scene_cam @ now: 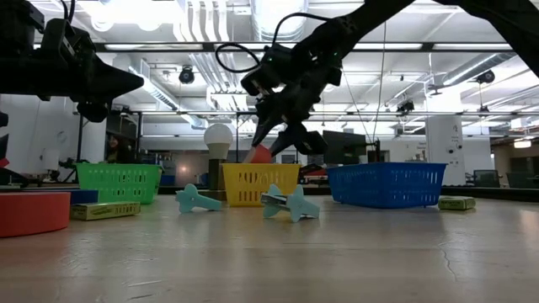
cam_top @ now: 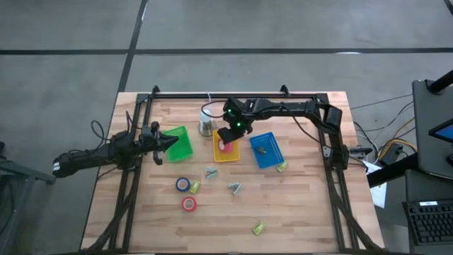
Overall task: Pick and place Stapler, Stapler remover, tape
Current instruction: Put the top red tape into the yellow basket, then put the blue tape into the yellow basket
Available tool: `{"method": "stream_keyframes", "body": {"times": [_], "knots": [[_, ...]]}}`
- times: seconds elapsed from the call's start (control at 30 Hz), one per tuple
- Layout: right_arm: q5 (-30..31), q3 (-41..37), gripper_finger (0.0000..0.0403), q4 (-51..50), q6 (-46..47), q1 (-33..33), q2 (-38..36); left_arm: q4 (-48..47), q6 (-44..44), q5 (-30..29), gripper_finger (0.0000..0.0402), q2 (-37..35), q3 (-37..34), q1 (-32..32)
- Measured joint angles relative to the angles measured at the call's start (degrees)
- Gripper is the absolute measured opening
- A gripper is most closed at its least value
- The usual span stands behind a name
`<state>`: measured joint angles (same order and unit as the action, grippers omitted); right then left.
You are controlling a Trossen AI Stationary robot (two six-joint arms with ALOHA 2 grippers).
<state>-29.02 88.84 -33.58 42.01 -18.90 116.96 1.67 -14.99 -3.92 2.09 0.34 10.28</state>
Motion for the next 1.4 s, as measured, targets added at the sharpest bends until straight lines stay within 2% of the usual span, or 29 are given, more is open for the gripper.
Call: {"method": "stream_keyframes", "body": {"times": [0.2, 0.33, 0.47, 0.57, 0.77, 0.87, 0.97, 1.17, 1.4], "knots": [[-1.09, 0.00, 0.0203, -0.96, -2.71, -0.19, -0.01, 0.00, -0.01, 0.00, 0.0019, 0.00, 0.00, 0.00], [-1.93, 0.00, 0.0221, -3.71, -1.70, -0.87, -0.10, 0.00, -0.01, 0.00, 0.0019, 0.00, 0.00, 0.01], [1.43, -0.02, 0.0221, -8.47, -1.90, -1.61, -0.75, 0.00, 0.01, 0.00, 0.0019, 0.00, 0.00, 0.00], [2.19, -0.02, 0.0219, -7.94, -3.42, -1.84, -1.98, 0.00, -0.01, 0.00, 0.0019, 0.00, 0.00, 0.02], [2.15, -0.02, 0.0221, -4.25, -3.62, -1.84, -5.89, 0.00, 0.00, 0.00, 0.0019, 0.00, 0.00, 0.02], [-0.73, -0.02, 0.0221, -3.35, -5.80, -1.53, -7.91, 0.00, 0.01, 0.02, 0.0019, 0.00, 0.00, 0.00], [-1.17, 0.09, 0.0220, -2.46, -6.37, 0.22, -9.29, 0.01, -0.01, 0.02, 0.0019, 0.00, 0.00, 0.00], [-1.02, 0.00, 0.0219, -2.18, -5.51, 2.04, -8.99, 0.00, 0.00, 0.00, 0.0019, 0.00, 0.00, 0.01], [-1.12, 0.00, 0.0218, 2.98, -1.21, 2.20, -8.97, 0.08, 0.01, 0.00, 0.0019, 0.00, 0.00, 0.02]]}}
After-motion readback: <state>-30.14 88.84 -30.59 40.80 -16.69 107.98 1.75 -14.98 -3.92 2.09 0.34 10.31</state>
